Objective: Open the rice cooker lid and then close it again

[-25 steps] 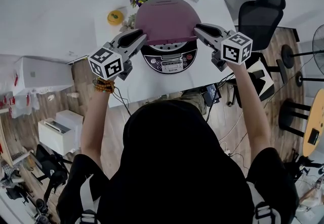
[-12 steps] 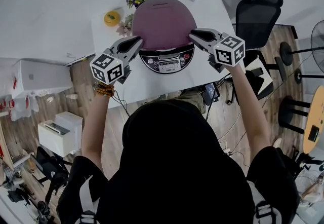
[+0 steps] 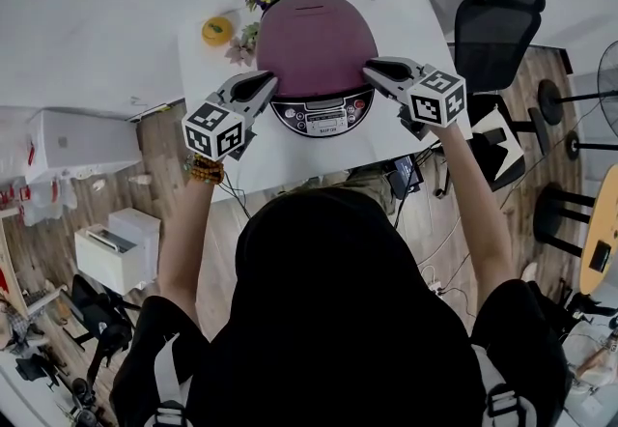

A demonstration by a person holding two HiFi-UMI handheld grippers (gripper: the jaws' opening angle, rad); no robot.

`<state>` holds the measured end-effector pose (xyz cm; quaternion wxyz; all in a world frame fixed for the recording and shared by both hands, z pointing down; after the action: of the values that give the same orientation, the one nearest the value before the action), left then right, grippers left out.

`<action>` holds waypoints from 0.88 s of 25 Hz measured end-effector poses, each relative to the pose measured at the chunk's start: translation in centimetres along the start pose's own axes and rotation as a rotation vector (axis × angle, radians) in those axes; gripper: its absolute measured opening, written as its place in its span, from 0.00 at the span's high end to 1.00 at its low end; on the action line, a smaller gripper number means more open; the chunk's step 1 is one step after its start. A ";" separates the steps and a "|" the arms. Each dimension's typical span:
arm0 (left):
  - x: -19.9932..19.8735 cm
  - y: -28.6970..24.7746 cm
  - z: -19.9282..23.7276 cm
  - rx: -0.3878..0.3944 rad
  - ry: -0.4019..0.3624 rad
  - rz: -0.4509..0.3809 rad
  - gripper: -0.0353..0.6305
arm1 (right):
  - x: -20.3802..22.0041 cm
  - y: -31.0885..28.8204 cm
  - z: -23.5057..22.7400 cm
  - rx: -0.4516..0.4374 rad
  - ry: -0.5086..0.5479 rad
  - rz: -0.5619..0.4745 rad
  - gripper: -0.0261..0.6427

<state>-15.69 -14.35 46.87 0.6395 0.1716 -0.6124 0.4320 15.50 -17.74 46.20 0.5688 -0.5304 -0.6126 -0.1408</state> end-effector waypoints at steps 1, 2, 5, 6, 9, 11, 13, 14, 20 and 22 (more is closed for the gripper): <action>0.1 0.0 -0.1 -0.001 -0.005 0.009 0.87 | 0.1 -0.1 0.1 0.002 0.007 0.009 0.85; 0.3 -0.1 -0.1 -0.001 -0.011 0.018 0.87 | 0.3 -0.1 0.1 0.004 0.016 0.020 0.85; 0.7 -0.2 -0.2 -0.004 -0.023 0.042 0.87 | 0.7 -0.4 0.1 0.010 0.038 0.052 0.85; 0.8 -0.3 -0.2 -0.005 -0.025 0.047 0.87 | 0.8 -0.5 0.1 0.012 0.043 0.060 0.85; 1.3 -0.5 -0.2 -0.007 -0.032 0.060 0.87 | 1.1 -0.8 0.1 0.020 0.063 0.083 0.85; 1.6 -0.7 -0.3 -0.007 -0.046 0.078 0.87 | 1.4 -1.0 0.2 0.027 0.090 0.112 0.85; 1.9 -0.8 -0.3 -0.009 -0.061 0.098 0.87 | 1.5 -1.3 0.3 0.036 0.127 0.149 0.85; 2.0 -0.9 -0.3 -0.009 -0.067 0.107 0.87 | 1.5 -1.4 0.4 0.041 0.146 0.167 0.85; 1.6 -1.3 -0.4 -0.005 -0.129 0.180 0.88 | 1.1 -1.9 0.6 0.060 0.219 0.253 0.85; 1.3 -1.5 -0.6 0.000 -0.184 0.235 0.88 | 0.8 -2.1 1.0 0.075 0.266 0.316 0.85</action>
<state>-14.33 -14.36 48.43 0.5257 0.1378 -0.6842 0.4863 13.39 -17.48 47.46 0.6788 -0.5752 -0.4464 -0.0958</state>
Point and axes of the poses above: the fingertips, and each gripper's own axes: y backward along the fingers, z to its left, x out of its underside, the point moved 9 cm from there along y, backward along the fingers, and after that the axes turned 2 degrees about -y, right-handed, at the moved point
